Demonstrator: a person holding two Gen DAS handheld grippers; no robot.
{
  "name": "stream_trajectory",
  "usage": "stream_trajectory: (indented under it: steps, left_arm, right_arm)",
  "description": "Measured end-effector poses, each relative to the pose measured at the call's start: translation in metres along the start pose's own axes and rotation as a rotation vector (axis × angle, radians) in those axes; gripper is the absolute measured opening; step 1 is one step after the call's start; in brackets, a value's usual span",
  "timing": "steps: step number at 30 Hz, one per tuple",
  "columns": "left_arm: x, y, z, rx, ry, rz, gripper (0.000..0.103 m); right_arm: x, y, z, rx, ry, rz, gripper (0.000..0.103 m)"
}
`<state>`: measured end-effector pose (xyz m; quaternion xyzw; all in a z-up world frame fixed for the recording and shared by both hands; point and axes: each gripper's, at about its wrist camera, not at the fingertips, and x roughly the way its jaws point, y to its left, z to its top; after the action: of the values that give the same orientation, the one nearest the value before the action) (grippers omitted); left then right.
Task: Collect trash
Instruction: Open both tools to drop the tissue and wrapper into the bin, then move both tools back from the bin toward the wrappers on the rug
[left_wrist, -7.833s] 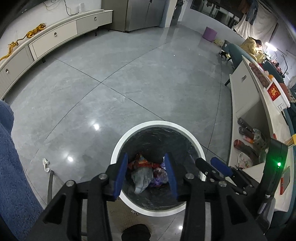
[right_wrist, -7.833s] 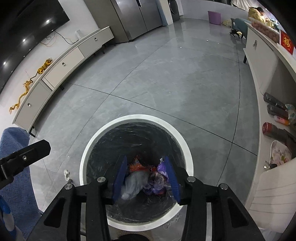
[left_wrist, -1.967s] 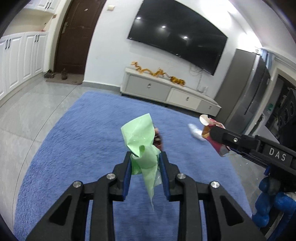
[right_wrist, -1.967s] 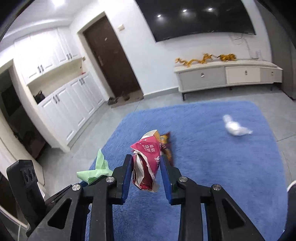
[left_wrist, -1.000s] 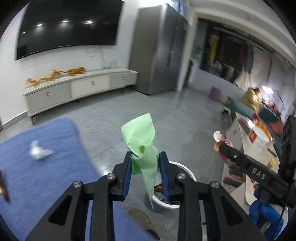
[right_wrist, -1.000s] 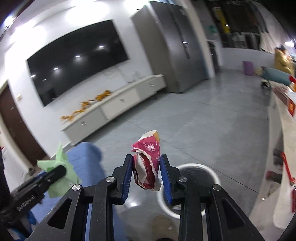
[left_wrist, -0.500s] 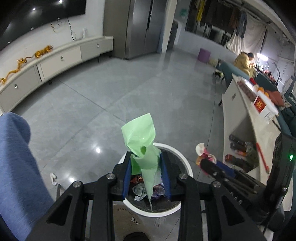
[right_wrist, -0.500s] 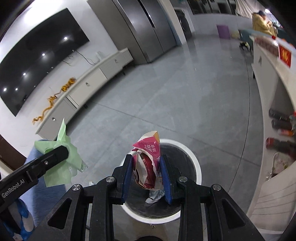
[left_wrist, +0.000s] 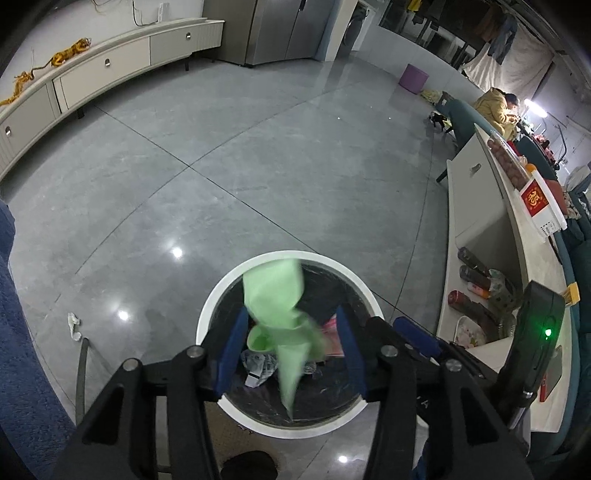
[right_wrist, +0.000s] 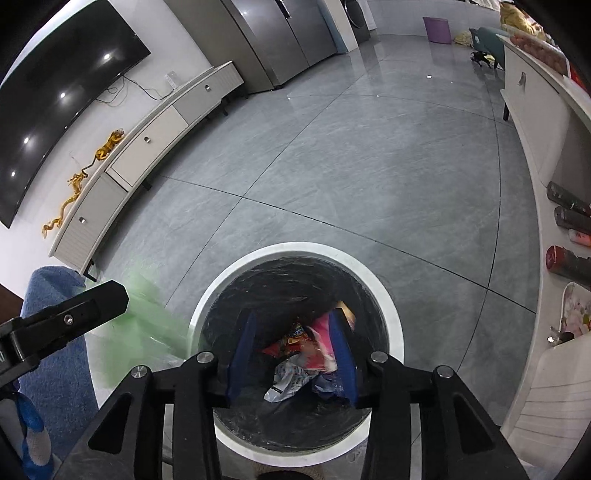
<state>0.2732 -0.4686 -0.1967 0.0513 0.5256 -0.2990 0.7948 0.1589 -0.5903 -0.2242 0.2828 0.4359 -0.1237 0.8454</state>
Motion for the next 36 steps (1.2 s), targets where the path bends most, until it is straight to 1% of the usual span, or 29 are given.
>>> stream_trajectory:
  steps: [5, 7, 9, 12, 17, 21, 24, 25, 26, 27, 30, 31, 32, 36]
  left_arm:
    - [-0.005, -0.001, -0.001, -0.005, -0.003, 0.009, 0.051]
    - [-0.015, -0.001, -0.003, -0.008, -0.027, 0.026, 0.051]
    - [-0.027, -0.003, -0.004, -0.012, -0.068, 0.055, 0.051]
    - [-0.052, -0.008, -0.010, -0.012, -0.152, 0.122, 0.051]
    - [-0.108, -0.016, -0.026, -0.028, -0.328, 0.214, 0.051]
    - [-0.157, -0.021, -0.041, -0.042, -0.455, 0.275, 0.051]
    - [-0.194, -0.023, -0.054, -0.055, -0.539, 0.321, 0.052]
    - [-0.206, -0.023, -0.059, -0.058, -0.564, 0.332, 0.054]
    - [-0.219, -0.023, -0.063, -0.065, -0.584, 0.341, 0.062]
    - [-0.231, -0.023, -0.069, -0.074, -0.608, 0.347, 0.069]
    - [-0.262, -0.025, -0.084, -0.081, -0.678, 0.376, 0.077]
    - [-0.272, -0.025, -0.088, -0.079, -0.693, 0.385, 0.078]
    - [-0.282, -0.026, -0.094, -0.076, -0.711, 0.397, 0.080]
    - [-0.317, -0.029, -0.115, -0.075, -0.770, 0.425, 0.083]
  right_arm:
    - [-0.008, 0.006, 0.000, -0.005, -0.014, -0.025, 0.041]
    - [-0.017, 0.010, -0.001, -0.013, -0.029, -0.044, 0.043]
    - [-0.027, 0.014, -0.001, -0.024, -0.050, -0.066, 0.045]
    - [-0.044, 0.019, -0.002, -0.035, -0.089, -0.096, 0.046]
    - [-0.088, 0.035, -0.005, -0.073, -0.186, -0.135, 0.048]
    - [-0.130, 0.054, -0.008, -0.120, -0.285, -0.156, 0.052]
    - [-0.167, 0.069, -0.012, -0.149, -0.368, -0.144, 0.056]
    - [-0.175, 0.074, -0.014, -0.159, -0.385, -0.137, 0.058]
    - [-0.183, 0.080, -0.016, -0.169, -0.400, -0.131, 0.059]
    - [-0.195, 0.088, -0.020, -0.185, -0.421, -0.122, 0.061]
    - [-0.217, 0.105, -0.027, -0.219, -0.467, -0.114, 0.065]
    - [-0.226, 0.111, -0.031, -0.233, -0.485, -0.108, 0.068]
    - [-0.231, 0.115, -0.034, -0.240, -0.494, -0.102, 0.069]
    - [-0.257, 0.131, -0.047, -0.276, -0.538, -0.080, 0.070]
